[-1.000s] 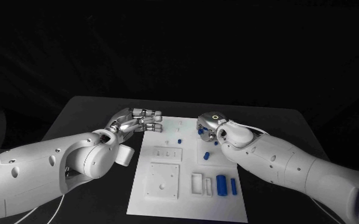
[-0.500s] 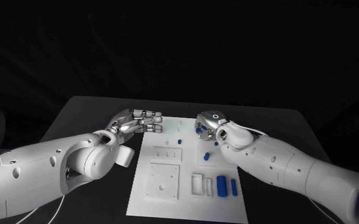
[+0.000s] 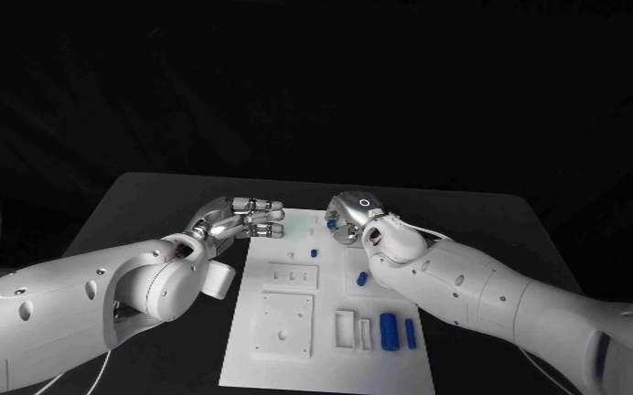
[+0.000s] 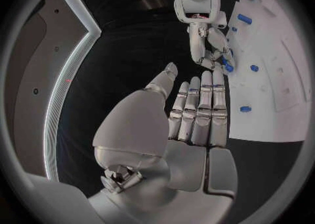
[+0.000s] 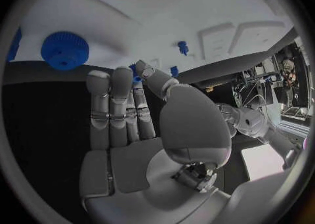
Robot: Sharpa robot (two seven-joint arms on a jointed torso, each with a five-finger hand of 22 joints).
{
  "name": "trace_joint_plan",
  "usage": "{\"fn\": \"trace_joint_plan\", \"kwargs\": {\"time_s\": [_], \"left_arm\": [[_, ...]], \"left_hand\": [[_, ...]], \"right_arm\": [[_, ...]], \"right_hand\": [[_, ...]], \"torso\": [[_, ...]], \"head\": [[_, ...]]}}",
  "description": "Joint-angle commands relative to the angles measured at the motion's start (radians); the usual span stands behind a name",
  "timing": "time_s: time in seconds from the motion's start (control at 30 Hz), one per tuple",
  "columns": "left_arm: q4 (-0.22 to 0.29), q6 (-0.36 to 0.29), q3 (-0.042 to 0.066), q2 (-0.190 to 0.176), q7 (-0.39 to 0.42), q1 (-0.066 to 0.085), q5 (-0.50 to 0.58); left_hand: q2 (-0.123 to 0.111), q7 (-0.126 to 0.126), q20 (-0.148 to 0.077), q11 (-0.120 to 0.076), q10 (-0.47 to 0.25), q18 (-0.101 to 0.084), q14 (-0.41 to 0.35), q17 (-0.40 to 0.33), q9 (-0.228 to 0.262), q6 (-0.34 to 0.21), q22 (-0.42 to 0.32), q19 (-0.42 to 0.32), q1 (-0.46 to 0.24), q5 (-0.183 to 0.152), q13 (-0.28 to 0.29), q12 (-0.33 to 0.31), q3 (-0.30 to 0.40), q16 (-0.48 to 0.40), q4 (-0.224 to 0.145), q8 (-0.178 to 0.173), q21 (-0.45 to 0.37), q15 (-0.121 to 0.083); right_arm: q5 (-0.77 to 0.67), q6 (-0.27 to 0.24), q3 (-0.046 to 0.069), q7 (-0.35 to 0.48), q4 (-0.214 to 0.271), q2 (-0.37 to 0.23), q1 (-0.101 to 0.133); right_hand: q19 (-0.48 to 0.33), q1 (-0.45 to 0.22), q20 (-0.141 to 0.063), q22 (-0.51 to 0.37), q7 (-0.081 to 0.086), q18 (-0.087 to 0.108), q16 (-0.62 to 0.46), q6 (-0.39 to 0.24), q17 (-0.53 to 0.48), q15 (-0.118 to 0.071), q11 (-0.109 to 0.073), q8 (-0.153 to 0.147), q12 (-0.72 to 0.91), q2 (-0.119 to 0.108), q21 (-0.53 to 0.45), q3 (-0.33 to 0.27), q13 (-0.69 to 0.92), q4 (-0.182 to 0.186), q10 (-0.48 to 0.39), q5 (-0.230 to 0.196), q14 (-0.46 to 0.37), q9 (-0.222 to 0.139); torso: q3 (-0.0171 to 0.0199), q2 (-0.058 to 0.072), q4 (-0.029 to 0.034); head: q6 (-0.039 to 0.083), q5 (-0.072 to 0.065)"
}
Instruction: Assemble the parts on the task board
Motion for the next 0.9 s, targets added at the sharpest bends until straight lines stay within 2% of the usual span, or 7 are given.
{"fn": "trace_joint_plan", "kwargs": {"time_s": [0.03,0.13,0.2,0.37,0.57,0.67,0.9], "left_arm": [[0.0,0.002,0.001,0.006,0.007,0.002,-0.001],[-0.002,0.004,0.001,0.01,0.007,0.003,-0.001],[-0.002,0.004,0.001,0.011,0.007,0.004,-0.001],[-0.001,0.004,0.001,0.013,0.006,0.008,-0.002],[0.004,0.003,0.001,0.014,0.006,0.015,-0.003],[0.006,0.002,0.001,0.013,0.006,0.018,-0.003],[0.007,0.0,0.001,0.015,0.005,0.024,-0.004]], "left_hand": [[-0.003,0.002,0.0,-0.001,-0.007,-0.009,-0.001,-0.001,0.001,0.005,-0.001,-0.008,-0.01,0.003,0.0,-0.006,-0.007,-0.003,0.002,0.002,0.004,0.003],[-0.003,0.002,0.0,-0.001,-0.007,-0.009,-0.001,-0.001,0.001,0.005,-0.001,-0.008,-0.01,0.003,0.0,-0.006,-0.007,-0.003,0.002,0.002,0.004,0.003],[-0.003,0.002,0.0,-0.001,-0.007,-0.009,-0.001,-0.001,0.001,0.005,-0.001,-0.008,-0.01,0.003,0.0,-0.006,-0.007,-0.003,0.002,0.002,0.004,0.003],[0.0,0.002,0.0,-0.001,-0.007,-0.008,-0.001,-0.001,0.001,0.005,-0.004,-0.007,-0.007,0.004,0.0,-0.006,-0.012,-0.003,0.002,0.001,0.004,0.003],[0.0,0.002,0.0,-0.001,-0.007,-0.008,-0.001,-0.001,0.001,0.005,-0.004,-0.007,-0.007,0.004,0.0,-0.006,-0.012,-0.003,0.002,0.001,0.004,0.003],[0.0,0.002,0.0,-0.001,-0.007,-0.008,-0.001,-0.001,0.001,0.005,-0.004,-0.007,-0.007,0.004,0.0,-0.006,-0.012,-0.003,0.002,0.001,0.004,0.003],[0.0,0.002,0.0,-0.001,-0.007,-0.008,-0.001,-0.001,0.001,0.005,-0.004,-0.007,-0.007,0.004,0.0,-0.006,-0.012,-0.003,0.002,0.001,0.004,0.003]], "right_arm": [[-0.004,-0.027,0.0,-0.026,-0.019,0.017,0.004],[-0.01,-0.031,0.001,-0.035,-0.04,0.039,0.008],[-0.015,-0.034,0.001,-0.041,-0.05,0.051,0.011],[-0.022,-0.042,0.002,-0.05,-0.061,0.067,0.016],[-0.03,-0.058,0.01,-0.061,-0.075,0.082,0.022],[-0.031,-0.062,0.013,-0.062,-0.077,0.086,0.024],[-0.031,-0.055,0.015,-0.057,-0.084,0.095,0.027]], "right_hand": [[0.003,0.013,-0.003,0.012,0.002,-0.002,-0.006,0.009,0.003,-0.005,-0.01,0.003,0.002,0.013,-0.013,0.004,0.002,0.001,0.017,0.005,0.002,0.006],[0.012,0.012,-0.003,0.039,0.002,-0.003,-0.006,0.008,0.004,-0.006,-0.01,0.003,0.001,0.012,-0.008,0.006,0.002,0.001,0.017,0.005,0.002,0.006],[0.012,0.012,-0.003,0.039,0.002,-0.003,-0.006,0.008,0.004,-0.006,-0.01,0.003,0.001,0.012,-0.008,0.006,0.002,0.001,0.017,0.005,0.002,0.006],[0.016,0.013,-0.002,0.066,0.002,-0.003,-0.007,0.008,0.007,-0.005,-0.01,0.003,0.002,0.012,-0.015,0.005,0.002,0.002,0.016,0.005,0.003,0.006],[0.025,0.015,-0.003,0.097,0.002,-0.003,-0.007,0.009,0.008,-0.006,-0.01,0.003,0.002,0.01,-0.04,0.007,0.002,0.003,0.017,0.005,0.003,0.006],[0.036,0.016,-0.003,0.124,0.001,-0.005,-0.007,0.01,0.009,-0.006,-0.011,0.003,0.001,0.008,-0.059,0.008,0.002,0.003,0.018,0.006,0.003,0.006],[0.036,0.016,-0.003,0.124,0.001,-0.005,-0.007,0.01,0.009,-0.006,-0.011,0.003,0.001,0.008,-0.059,0.008,0.002,0.003,0.018,0.006,0.003,0.006]], "torso": [[-0.0009,0.002,0.0003],[-0.0002,0.003,0.0014],[0.0006,0.004,0.0003],[-0.0014,0.009,0.0022],[-0.0052,0.015,0.0064],[-0.0072,0.018,0.0078],[-0.007,0.019,0.0067]], "head": [[0.007,-0.004],[0.005,-0.008],[0.006,-0.005],[0.008,-0.002],[0.013,-0.003],[0.015,0.002],[0.016,0.004]]}}
